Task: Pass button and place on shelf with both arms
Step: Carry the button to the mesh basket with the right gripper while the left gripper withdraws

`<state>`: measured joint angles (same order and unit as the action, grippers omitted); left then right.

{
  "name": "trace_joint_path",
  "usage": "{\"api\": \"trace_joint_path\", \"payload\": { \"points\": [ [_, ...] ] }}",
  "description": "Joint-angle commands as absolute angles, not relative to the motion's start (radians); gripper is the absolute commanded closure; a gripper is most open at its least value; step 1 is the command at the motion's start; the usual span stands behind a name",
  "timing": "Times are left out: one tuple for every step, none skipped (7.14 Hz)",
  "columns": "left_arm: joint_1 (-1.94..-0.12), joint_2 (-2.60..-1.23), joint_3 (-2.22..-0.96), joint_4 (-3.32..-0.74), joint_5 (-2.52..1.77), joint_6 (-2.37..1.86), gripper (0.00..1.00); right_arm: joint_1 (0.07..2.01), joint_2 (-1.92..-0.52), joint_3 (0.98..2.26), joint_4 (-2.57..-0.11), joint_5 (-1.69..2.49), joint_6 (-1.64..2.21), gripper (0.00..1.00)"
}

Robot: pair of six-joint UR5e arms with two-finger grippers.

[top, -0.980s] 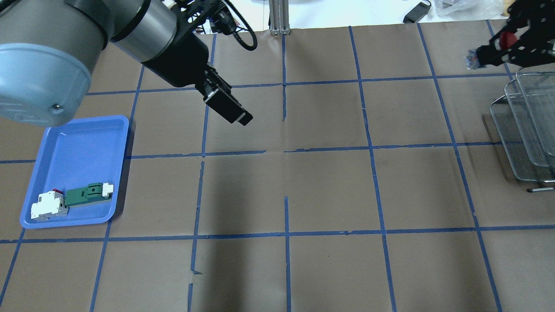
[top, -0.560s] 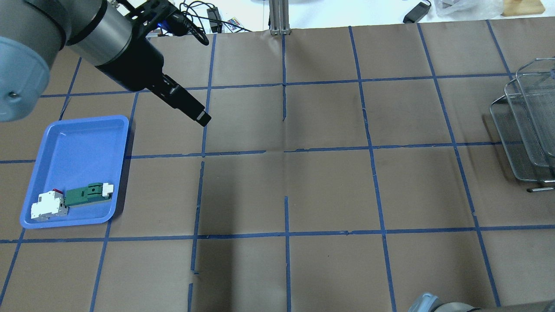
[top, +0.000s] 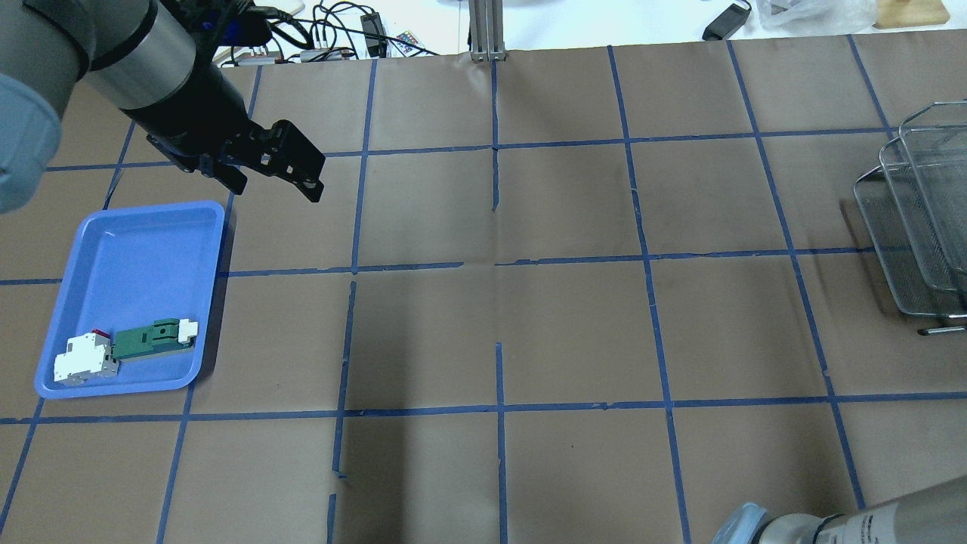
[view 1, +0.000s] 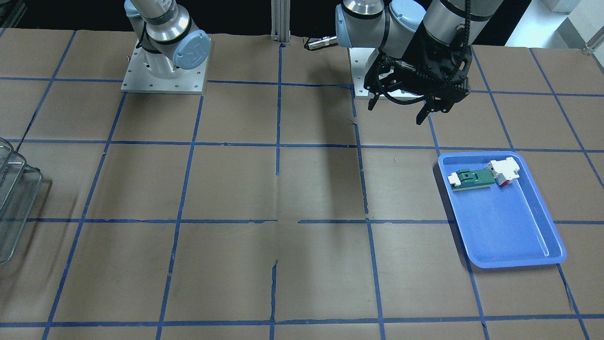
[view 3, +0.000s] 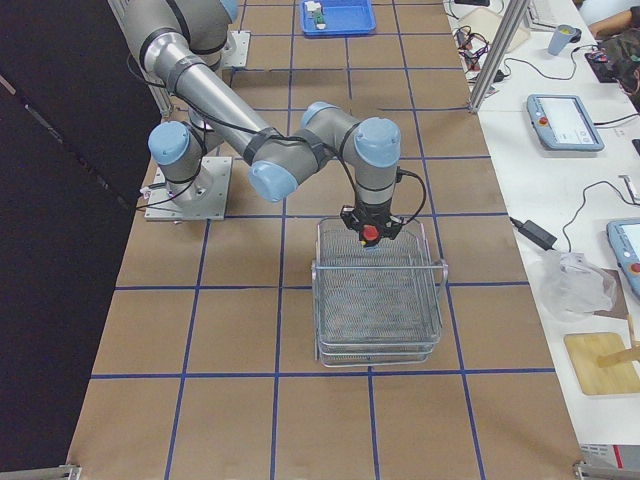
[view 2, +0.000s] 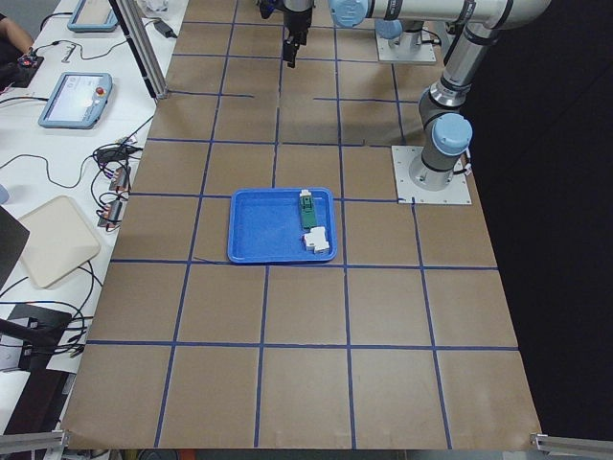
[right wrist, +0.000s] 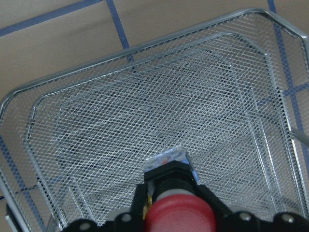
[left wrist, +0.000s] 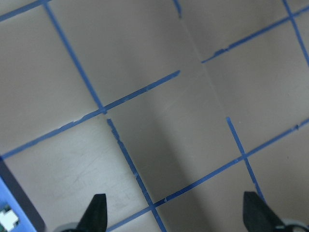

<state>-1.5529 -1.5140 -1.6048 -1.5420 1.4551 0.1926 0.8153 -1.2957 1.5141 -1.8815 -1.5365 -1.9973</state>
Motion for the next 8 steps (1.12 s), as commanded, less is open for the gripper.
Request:
{"api": "trace_joint_path", "payload": {
  "points": [
    [-1.552,-1.516,-1.611,-1.481,1.520,0.082,0.00,0.816,-1.284,1.519,-1.878,-1.516,-1.993,1.00],
    [-1.552,-1.517,-1.612,-1.477,1.519,0.072,0.00,0.819,-1.285,1.520,-1.875,-1.519,-1.988,0.67],
    [-1.552,-1.516,-1.615,-1.461,1.519,0.086,0.00,0.819,-1.282,1.520,-1.876,-1.519,-1.988,0.37],
    [-1.552,-1.514,-1.617,-1.462,1.520,0.083,0.00,0.819,-1.270,1.520,-1.876,-1.519,-1.987,0.25],
    [-1.552,-1.516,-1.617,-1.462,1.520,0.086,0.00,0.818,-1.258,1.520,-1.876,-1.519,-1.988,0.22],
    [-1.552,-1.517,-1.617,-1.460,1.520,0.086,0.00,0.816,-1.262,1.520,-1.876,-1.520,-1.987,0.22],
    [-1.552,-1.516,-1.617,-1.462,1.520,0.086,0.00,0.818,-1.278,1.514,-1.873,-1.522,-1.985,0.20],
    [-1.552,-1.516,-1.617,-1.462,1.522,0.086,0.00,0.822,-1.334,1.517,-1.840,-1.526,-1.980,0.20]
  ]
}}
